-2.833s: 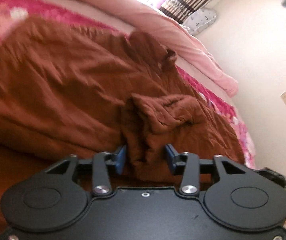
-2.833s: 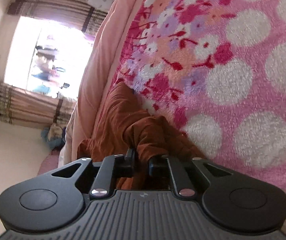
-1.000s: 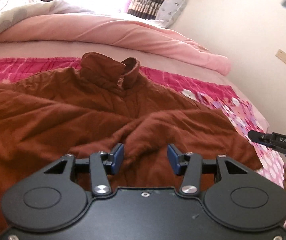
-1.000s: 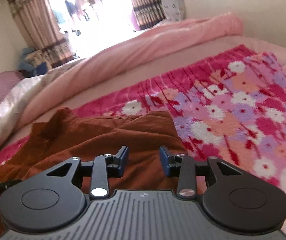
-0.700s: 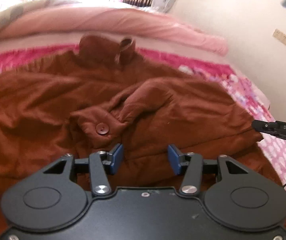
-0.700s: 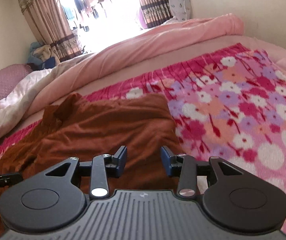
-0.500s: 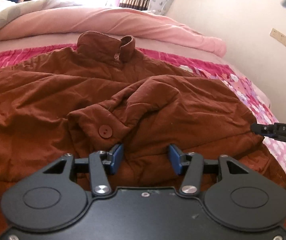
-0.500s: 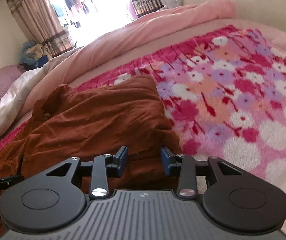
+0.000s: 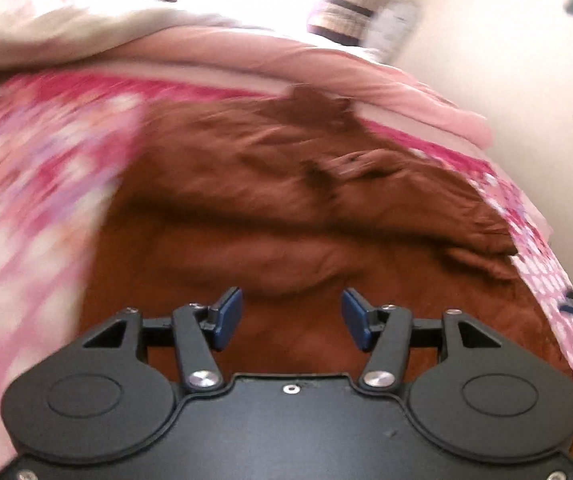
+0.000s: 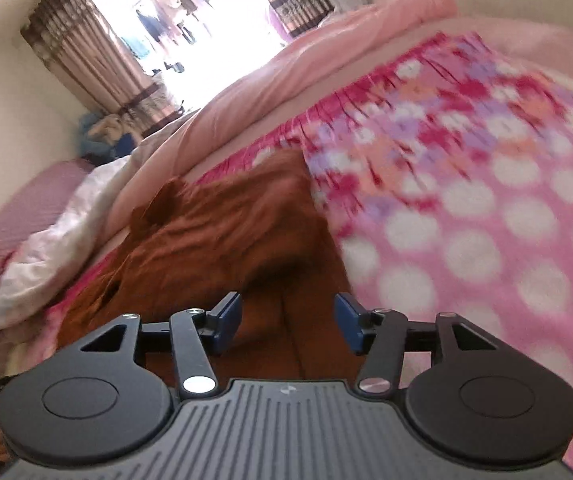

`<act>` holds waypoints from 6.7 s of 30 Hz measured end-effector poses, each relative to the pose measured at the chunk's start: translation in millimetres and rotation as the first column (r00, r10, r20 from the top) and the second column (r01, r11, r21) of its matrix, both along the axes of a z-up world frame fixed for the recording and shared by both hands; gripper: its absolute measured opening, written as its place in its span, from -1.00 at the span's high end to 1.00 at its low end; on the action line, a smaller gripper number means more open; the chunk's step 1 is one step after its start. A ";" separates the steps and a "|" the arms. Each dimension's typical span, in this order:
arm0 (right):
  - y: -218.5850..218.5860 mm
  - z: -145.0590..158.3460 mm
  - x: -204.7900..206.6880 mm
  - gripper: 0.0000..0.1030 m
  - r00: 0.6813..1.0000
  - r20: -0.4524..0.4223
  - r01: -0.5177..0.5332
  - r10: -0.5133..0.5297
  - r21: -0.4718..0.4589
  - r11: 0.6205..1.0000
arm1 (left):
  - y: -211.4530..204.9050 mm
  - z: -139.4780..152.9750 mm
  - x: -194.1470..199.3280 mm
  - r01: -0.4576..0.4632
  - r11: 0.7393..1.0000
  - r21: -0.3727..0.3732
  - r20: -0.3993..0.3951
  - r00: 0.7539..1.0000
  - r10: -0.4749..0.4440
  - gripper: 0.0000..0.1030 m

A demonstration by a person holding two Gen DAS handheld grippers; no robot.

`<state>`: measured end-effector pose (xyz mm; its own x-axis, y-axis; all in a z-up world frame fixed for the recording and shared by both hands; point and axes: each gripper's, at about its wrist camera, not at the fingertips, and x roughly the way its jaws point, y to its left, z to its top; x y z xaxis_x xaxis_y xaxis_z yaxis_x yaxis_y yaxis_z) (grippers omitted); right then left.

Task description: Fold large clothes

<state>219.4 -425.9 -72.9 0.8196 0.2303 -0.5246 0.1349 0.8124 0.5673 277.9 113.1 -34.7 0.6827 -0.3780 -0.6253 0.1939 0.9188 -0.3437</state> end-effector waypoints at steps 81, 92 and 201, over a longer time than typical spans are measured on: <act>-56.9 -40.0 268.1 0.52 0.995 -0.056 0.097 -0.080 0.539 0.837 | 141.6 9.4 258.4 -0.293 0.854 -0.430 -0.125 0.956 0.265 -0.10; -59.2 7.2 112.3 -0.50 0.983 0.106 0.092 -0.150 0.422 0.902 | 130.8 3.3 89.1 -0.333 0.846 -0.416 -0.124 0.943 0.310 -0.20; 145.0 52.2 151.1 0.33 0.940 0.208 -0.204 0.270 -0.291 0.935 | -102.6 33.3 106.5 -0.045 0.988 -0.148 0.113 0.992 0.062 -0.13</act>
<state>370.5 -280.9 -20.7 0.8666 0.3157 -0.3865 -0.1942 0.9267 0.3216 384.4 10.5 -1.4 0.7695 -0.4198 -0.4813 0.1928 0.8712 -0.4515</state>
